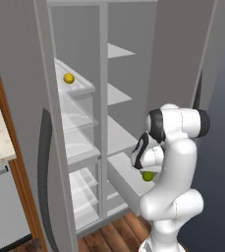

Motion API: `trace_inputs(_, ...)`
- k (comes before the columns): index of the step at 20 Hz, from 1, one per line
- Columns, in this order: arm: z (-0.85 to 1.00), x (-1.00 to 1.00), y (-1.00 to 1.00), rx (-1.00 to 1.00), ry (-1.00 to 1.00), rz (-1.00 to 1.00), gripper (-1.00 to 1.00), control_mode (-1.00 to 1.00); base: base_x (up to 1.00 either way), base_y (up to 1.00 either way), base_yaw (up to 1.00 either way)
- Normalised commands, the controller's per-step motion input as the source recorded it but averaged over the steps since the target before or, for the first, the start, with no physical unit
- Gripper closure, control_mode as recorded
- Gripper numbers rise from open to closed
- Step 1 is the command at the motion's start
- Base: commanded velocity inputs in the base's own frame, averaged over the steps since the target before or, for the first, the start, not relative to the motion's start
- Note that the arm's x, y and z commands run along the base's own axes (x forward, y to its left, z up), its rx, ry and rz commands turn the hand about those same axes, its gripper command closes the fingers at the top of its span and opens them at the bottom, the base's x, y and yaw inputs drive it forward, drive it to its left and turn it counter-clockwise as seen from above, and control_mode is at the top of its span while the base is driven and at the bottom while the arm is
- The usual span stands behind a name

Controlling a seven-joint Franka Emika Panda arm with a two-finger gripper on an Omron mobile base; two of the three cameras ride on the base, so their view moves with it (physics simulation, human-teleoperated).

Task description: Take the lime and lemon from the fridge shelf and place them in the freezer drawer to begin freezing them.

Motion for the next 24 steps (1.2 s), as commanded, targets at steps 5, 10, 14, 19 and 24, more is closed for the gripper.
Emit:
trace_inputs(5, -0.42, 0.18, -0.04, 0.0, 0.0, 0.0, 1.0, -1.0, 0.0, 0.0, 0.0)
trace_inputs(10, -0.47, 0.26, -0.1, 0.0, 0.0, 0.0, 1.0, -1.0, 0.0, 0.0, 0.0)
trace_inputs(14, -0.46, 0.43, -0.14, 0.0, 0.0, -0.01, 1.0, -1.0, 0.0, 0.0, 0.0)
trace_inputs(19, -0.38, 0.39, -0.21, 0.0, 0.0, 0.0, 1.0, -1.0, 0.0, 0.0, 0.0)
trace_inputs(24, -0.38, 0.31, -0.19, 0.0, 0.0, 0.0, -1.0, -1.0, 0.0, 0.0, 0.0)
